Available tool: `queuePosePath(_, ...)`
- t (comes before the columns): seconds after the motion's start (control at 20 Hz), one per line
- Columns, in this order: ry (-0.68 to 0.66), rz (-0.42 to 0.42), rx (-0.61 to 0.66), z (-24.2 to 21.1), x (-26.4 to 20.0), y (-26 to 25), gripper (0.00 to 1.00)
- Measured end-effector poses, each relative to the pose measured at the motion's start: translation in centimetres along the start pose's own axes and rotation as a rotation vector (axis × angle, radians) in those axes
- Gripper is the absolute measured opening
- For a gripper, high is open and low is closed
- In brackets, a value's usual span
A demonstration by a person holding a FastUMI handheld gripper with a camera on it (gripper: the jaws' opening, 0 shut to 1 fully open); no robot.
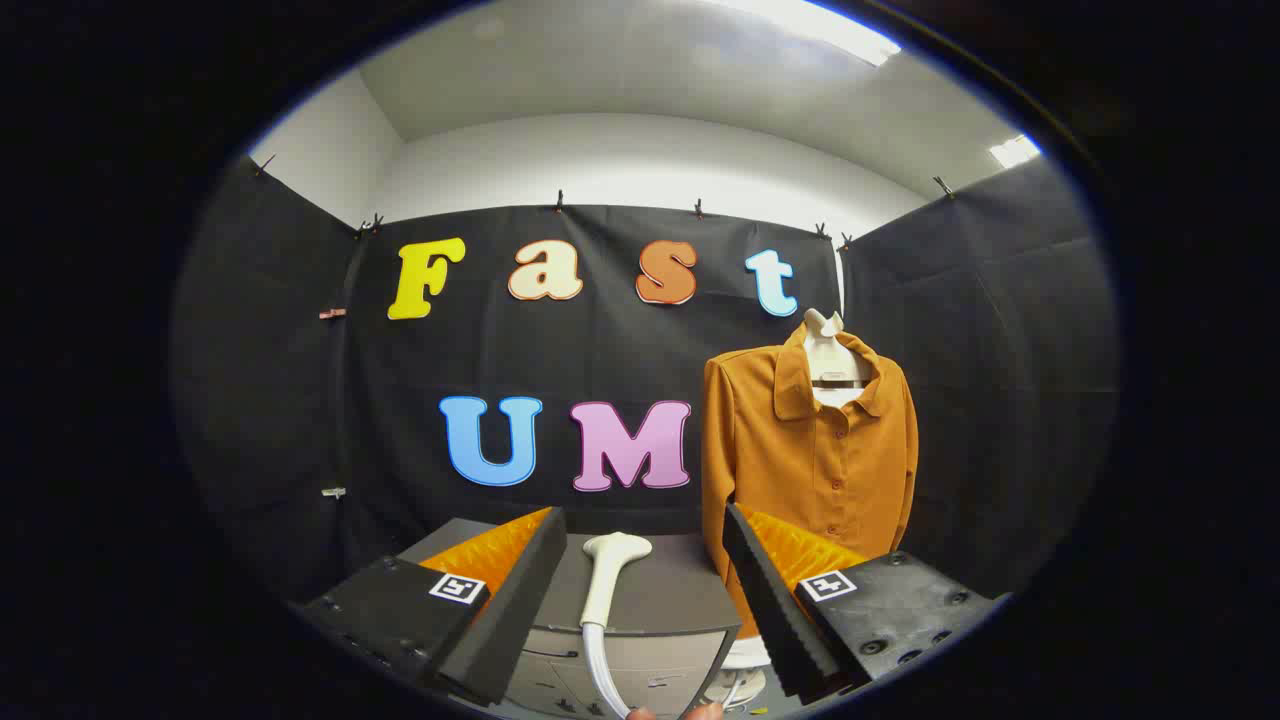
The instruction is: Iron the clothes twice with a garment steamer, once on the left side and once on the right side.
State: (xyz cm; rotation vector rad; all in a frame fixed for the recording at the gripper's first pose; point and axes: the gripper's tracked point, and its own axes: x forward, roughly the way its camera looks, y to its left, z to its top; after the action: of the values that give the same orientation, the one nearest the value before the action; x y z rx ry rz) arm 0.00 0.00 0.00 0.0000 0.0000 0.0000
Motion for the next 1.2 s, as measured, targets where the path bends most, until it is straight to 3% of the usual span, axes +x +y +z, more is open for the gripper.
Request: queuePosePath(1.2,0.080,-0.009,0.039,-2.4,2.2,0.5,0.98)
